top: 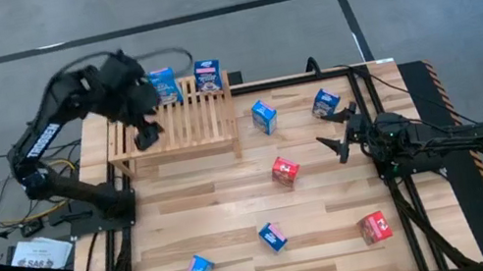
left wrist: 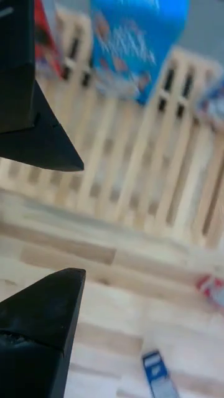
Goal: Stack cereal on shelf
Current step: Put the top dark blue cereal box the aligned with the other dark blue cereal box on the shelf
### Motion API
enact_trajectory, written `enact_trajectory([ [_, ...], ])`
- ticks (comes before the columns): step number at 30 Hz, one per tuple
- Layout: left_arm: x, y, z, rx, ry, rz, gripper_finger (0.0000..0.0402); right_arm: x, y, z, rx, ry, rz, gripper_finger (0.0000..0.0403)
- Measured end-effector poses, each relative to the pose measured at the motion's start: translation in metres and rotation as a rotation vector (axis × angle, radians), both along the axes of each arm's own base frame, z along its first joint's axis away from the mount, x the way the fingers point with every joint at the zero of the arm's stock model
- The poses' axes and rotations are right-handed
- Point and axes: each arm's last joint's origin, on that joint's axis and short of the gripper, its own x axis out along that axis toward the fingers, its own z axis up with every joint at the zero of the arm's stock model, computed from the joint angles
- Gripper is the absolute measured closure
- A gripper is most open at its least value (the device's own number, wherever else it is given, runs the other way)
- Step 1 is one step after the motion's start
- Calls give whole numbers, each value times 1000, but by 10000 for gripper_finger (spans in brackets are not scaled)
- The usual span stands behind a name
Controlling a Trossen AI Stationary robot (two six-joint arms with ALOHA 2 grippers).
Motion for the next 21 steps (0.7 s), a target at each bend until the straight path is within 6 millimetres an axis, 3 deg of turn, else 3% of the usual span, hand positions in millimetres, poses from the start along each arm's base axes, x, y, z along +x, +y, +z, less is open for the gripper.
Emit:
enact_trajectory([
  [10, 22, -44, -46, 53, -196, -156, 143, 0, 0, 0, 0, 0, 1, 39],
  [21, 4, -67, -127, 49, -476, -161, 143, 0, 0, 0, 0, 0, 1, 39],
])
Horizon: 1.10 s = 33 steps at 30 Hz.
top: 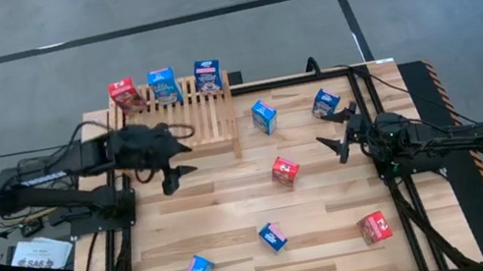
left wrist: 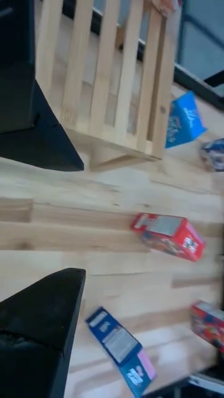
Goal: Stack cereal on shelf
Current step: Put the top dark blue cereal box the aligned with the other dark blue cereal box on the shelf
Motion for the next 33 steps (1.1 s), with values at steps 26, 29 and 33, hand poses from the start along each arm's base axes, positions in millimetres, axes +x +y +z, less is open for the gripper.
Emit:
enact_trajectory([
  [26, -52, -26, -141, 46, -367, -88, 143, 0, 0, 0, 0, 0, 0, 39],
  [29, -59, -25, -148, 50, -405, -80, 143, 0, 0, 0, 0, 0, 0, 39],
  [33, -67, -25, -154, 74, -444, -84, 143, 0, 0, 0, 0, 0, 0, 39],
])
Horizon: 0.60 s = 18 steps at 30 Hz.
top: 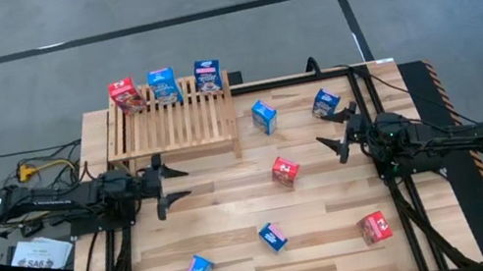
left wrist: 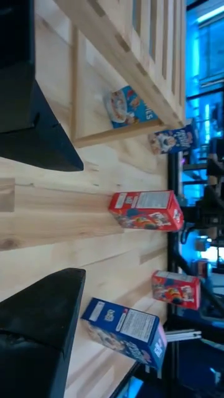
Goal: Stack cereal on shelf
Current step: Put the top dark blue cereal box the aligned with the other dark blue cereal box on the shelf
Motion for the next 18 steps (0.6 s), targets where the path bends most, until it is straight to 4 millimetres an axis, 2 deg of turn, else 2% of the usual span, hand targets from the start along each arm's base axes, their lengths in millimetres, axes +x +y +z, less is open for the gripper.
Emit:
enact_trajectory([
  [7, -8, 1, -8, 38, -52, 7, 143, 0, 0, 0, 0, 0, 0, 39],
  [18, -11, 1, -16, 48, 29, 31, 143, 0, 0, 0, 0, 0, 0, 39],
])
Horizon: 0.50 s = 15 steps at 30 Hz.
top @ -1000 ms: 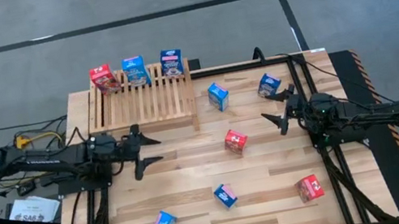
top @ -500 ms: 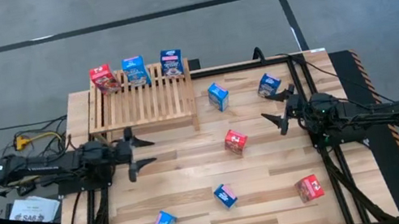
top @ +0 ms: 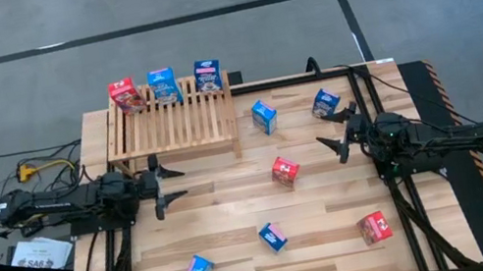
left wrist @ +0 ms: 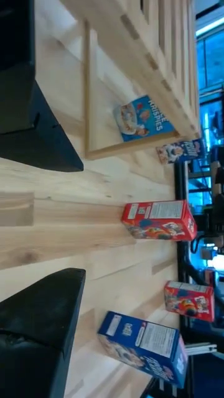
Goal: Stack cereal on shelf
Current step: Put the top dark blue cereal box the aligned with the other dark blue cereal box on the shelf
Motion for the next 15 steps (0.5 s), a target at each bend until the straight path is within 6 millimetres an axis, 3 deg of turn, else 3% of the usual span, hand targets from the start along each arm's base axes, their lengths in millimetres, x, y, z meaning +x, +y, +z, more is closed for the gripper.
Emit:
enact_trajectory([
  [4, 0, 1, 0, 70, 6, 12, 143, 0, 0, 0, 0, 0, 0, 39],
  [15, 0, 3, 2, 42, -16, 117, 143, 0, 0, 0, 0, 0, 0, 39],
])
